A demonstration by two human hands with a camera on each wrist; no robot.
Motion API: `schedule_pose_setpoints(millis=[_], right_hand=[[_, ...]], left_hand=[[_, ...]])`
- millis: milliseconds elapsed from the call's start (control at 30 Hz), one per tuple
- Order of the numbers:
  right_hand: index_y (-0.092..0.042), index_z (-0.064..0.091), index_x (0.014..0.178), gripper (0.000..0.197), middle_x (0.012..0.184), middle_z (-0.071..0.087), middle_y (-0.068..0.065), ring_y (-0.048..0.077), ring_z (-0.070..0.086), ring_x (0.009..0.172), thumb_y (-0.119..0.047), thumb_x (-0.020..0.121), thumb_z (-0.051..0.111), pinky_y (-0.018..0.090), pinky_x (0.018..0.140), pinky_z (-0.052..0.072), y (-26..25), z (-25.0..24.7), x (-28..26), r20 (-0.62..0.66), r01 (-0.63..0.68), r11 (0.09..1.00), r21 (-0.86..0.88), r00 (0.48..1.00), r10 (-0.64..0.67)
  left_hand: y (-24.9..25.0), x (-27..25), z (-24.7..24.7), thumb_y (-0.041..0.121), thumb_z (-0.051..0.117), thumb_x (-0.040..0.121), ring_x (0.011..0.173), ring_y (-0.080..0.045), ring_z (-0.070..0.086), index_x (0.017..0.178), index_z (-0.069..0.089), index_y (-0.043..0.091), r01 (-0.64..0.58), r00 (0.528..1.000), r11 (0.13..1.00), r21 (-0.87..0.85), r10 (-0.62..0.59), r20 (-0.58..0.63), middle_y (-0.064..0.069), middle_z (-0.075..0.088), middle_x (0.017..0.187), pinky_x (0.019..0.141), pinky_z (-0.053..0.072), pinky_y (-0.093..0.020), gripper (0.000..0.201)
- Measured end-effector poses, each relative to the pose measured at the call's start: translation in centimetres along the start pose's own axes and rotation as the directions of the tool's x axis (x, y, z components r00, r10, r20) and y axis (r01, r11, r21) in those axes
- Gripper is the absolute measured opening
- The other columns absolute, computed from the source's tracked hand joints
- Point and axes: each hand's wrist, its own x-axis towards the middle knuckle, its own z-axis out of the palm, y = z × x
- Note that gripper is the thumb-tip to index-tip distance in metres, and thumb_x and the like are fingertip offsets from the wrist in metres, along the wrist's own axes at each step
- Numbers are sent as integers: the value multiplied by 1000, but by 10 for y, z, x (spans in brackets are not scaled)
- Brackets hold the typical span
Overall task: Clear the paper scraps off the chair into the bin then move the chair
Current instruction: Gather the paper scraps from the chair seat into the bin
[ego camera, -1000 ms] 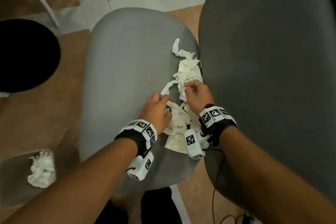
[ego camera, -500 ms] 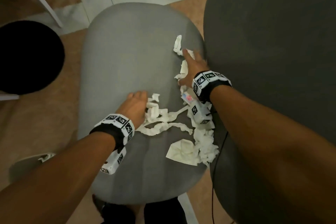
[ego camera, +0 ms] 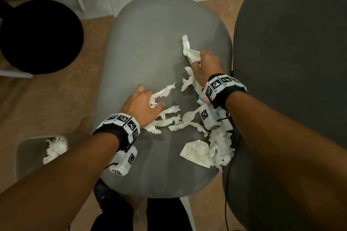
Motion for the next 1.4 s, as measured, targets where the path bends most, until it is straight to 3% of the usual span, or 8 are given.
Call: schedule_pose_setpoints(millis=[67, 167, 267, 367, 633, 800, 1133, 1400], right_hand=[[-7, 58, 103, 20, 94, 59, 8, 26, 54, 83, -20, 93, 46, 35, 74, 46, -9, -4, -7, -19, -36, 989, 143, 999, 39], [-11, 58, 103, 21, 91, 61, 5, 25, 55, 82, -24, 90, 48, 31, 70, 44, -20, -3, -17, 16, -91, 950, 299, 996, 90], [-11, 55, 92, 16, 80, 59, 1, 25, 56, 76, -26, 87, 50, 31, 69, 43, -31, 3, -27, 66, -92, 938, 335, 995, 74], [-7, 58, 96, 22, 82, 61, 2, 26, 60, 79, -26, 88, 50, 31, 70, 47, -45, 8, -39, 106, -101, 930, 353, 992, 67], [-22, 48, 76, 14, 71, 57, -4, 21, 57, 69, -28, 89, 49, 33, 67, 47, -94, 26, -73, 158, -105, 916, 387, 986, 46], [-15, 52, 88, 10, 81, 59, 2, 24, 57, 78, -23, 92, 49, 30, 72, 42, -151, 57, -101, 263, -109, 918, 382, 965, 5], [-6, 53, 112, 30, 90, 63, 10, 29, 60, 82, -29, 95, 45, 34, 73, 47, -298, 194, -175, 512, -51, 955, 293, 852, -112], [-10, 50, 129, 36, 112, 61, 8, 29, 61, 93, -27, 99, 42, 32, 78, 46, -364, 330, -218, 703, -155, 979, 134, 711, 17]], left_hand=[[-2, -5, -1, 23, 50, 96, 87, -30, 58, 101, 50, 13, 5, 1000, 998, -63, -6, -6, -6, 53, 100, 72, 45, -36, 11], [-9, -12, -5, 7, 40, 95, 78, -32, 59, 131, 41, 25, 63, 998, 988, -140, -61, 19, -8, 60, 91, 70, 52, -41, 41], [-14, -24, -10, 23, 44, 93, 62, -31, 57, 89, 56, 17, 29, 995, 989, -142, -42, -94, -7, 61, 69, 57, 45, -34, 15], [-18, -36, -17, 35, 50, 86, 51, -31, 50, 60, 49, 9, 85, 979, 981, -177, -115, -167, -5, 50, 50, 51, 43, -34, 37], [-47, -63, -25, 32, 46, 100, 43, -23, 28, 49, 28, 11, 134, 929, 868, -478, -278, -244, -2, 29, 42, 46, 25, -31, 58], [-105, -103, -39, 41, 43, 101, 55, -23, 46, 66, 54, 1, 358, 844, 766, -535, -510, -166, -8, 51, 58, 52, 29, -32, 54], [-282, -186, -25, 20, 46, 95, 80, -25, 54, 94, 47, 14, 478, 732, 510, -715, -682, 3, -1, 55, 81, 74, 34, -33, 6], [-398, -223, 33, -1, 61, 87, 106, -19, 51, 130, 44, -7, 535, 697, 522, -664, -717, -2, -16, 55, 122, 85, 39, -24, 47]])
